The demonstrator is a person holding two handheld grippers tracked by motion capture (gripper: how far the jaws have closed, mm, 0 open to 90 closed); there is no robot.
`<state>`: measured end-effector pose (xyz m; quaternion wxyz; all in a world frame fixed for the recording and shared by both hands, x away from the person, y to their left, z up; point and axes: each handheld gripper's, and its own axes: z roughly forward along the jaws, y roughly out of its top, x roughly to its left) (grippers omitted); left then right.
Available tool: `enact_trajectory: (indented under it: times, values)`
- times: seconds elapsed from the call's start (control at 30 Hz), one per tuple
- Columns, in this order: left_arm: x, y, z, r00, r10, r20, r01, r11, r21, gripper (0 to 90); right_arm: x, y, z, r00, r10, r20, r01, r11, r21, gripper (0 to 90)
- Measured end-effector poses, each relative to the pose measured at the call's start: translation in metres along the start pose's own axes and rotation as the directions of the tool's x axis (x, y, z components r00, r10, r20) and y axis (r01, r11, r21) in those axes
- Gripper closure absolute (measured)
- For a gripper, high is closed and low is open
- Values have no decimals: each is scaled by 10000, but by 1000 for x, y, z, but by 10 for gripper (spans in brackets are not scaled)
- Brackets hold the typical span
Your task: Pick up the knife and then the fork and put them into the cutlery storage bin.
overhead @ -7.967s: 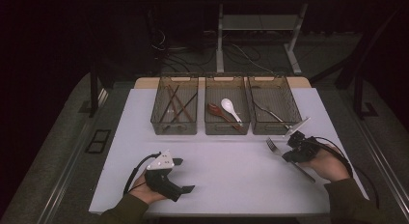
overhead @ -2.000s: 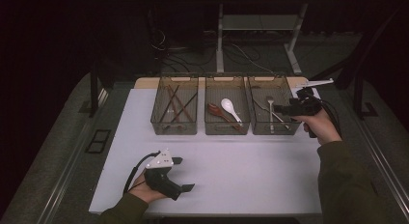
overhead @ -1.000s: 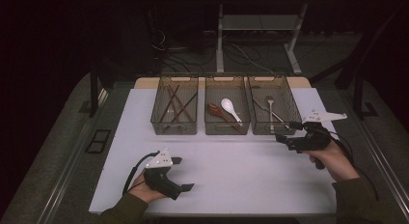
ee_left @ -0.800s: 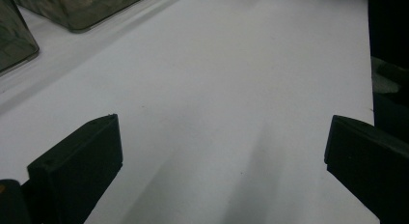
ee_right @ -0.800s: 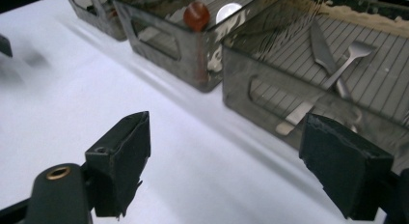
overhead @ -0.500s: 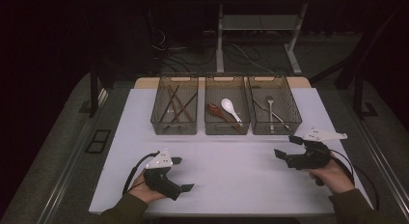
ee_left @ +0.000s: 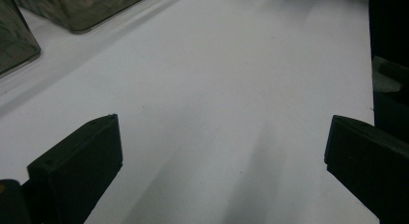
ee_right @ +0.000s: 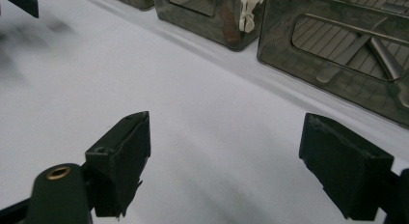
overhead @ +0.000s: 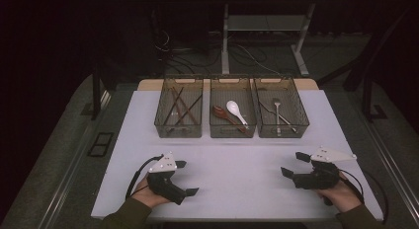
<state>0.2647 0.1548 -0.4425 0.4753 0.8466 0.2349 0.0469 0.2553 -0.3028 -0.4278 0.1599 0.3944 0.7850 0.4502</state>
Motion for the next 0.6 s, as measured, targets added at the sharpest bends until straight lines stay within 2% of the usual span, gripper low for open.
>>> enact_trajectory:
  times: [0.2,0.43,0.6]
  values:
    - [0,0,0,10000,-2,-12,2,10000,18,0,4,-5,4,10000,-61,-76,61,9999,-85,187]
    - [0,0,0,10000,10,-9,-10,10000,31,0,10,-7,17,9993,-346,-137,349,9991,251,187]
    - [0,0,0,10000,8,-1,-8,10000,29,0,9,-8,16,9995,-290,-157,293,9993,218,187]
